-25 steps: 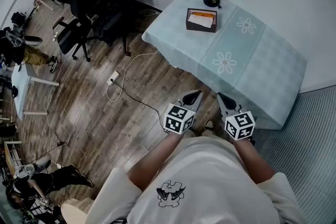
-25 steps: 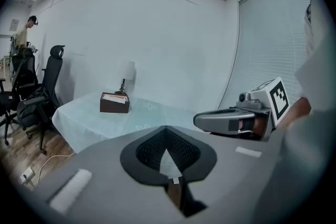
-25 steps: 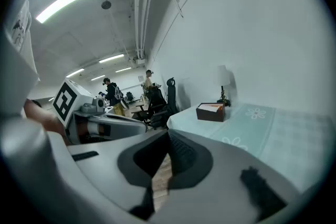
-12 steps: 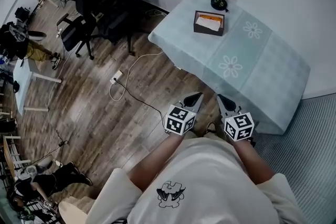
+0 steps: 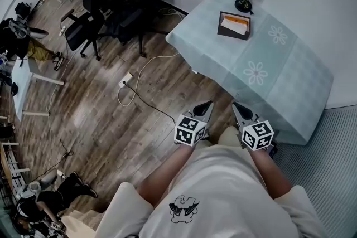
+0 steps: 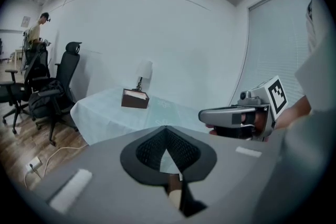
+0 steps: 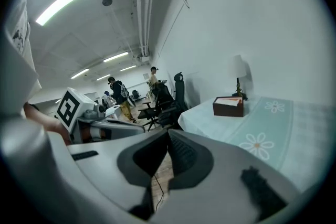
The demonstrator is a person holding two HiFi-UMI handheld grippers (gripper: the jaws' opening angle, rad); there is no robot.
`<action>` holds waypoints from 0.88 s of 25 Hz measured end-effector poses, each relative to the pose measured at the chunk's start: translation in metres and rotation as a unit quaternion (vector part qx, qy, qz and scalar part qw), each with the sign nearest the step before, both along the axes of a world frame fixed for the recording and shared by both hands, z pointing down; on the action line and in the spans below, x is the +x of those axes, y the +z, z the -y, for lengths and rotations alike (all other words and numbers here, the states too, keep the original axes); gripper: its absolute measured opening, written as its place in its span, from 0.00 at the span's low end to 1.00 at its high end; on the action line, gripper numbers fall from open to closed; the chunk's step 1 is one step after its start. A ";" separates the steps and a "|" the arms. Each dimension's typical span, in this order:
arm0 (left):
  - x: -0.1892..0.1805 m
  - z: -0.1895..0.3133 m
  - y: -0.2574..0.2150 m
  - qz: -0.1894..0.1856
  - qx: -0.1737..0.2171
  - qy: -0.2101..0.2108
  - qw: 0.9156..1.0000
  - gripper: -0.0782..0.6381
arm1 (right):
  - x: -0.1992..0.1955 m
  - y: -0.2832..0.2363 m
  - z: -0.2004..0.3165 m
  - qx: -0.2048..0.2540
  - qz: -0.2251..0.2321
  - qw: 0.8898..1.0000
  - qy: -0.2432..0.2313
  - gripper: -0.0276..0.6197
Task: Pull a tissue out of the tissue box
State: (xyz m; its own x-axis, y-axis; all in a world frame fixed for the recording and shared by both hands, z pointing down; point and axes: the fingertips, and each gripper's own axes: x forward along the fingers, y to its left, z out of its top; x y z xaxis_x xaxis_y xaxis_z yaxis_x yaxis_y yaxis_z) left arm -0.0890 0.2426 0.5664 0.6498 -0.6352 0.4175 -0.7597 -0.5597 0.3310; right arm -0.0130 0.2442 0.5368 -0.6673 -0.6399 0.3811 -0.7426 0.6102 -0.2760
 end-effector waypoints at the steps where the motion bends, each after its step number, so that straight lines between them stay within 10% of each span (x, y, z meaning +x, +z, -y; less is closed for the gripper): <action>1: -0.006 -0.001 0.002 -0.004 -0.009 -0.003 1.000 0.12 | -0.001 -0.002 0.001 -0.004 -0.002 1.000 0.006 0.06; 10: -0.010 0.047 0.020 -0.013 -0.024 -0.011 1.000 0.12 | 0.016 0.020 0.059 -0.025 -0.005 0.999 0.041 0.06; 22: 0.069 0.239 0.012 0.013 -0.020 0.022 0.999 0.12 | 0.066 0.027 0.227 -0.019 0.000 0.999 0.039 0.06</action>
State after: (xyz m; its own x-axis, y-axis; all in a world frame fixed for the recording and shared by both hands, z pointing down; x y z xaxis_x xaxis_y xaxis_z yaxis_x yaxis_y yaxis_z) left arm -0.0198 0.0038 0.5784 0.6661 -0.5882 0.4587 -0.7427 -0.5798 0.3350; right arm 0.0528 0.0170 0.5638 -0.6155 -0.6750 0.4070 -0.7880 0.5391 -0.2974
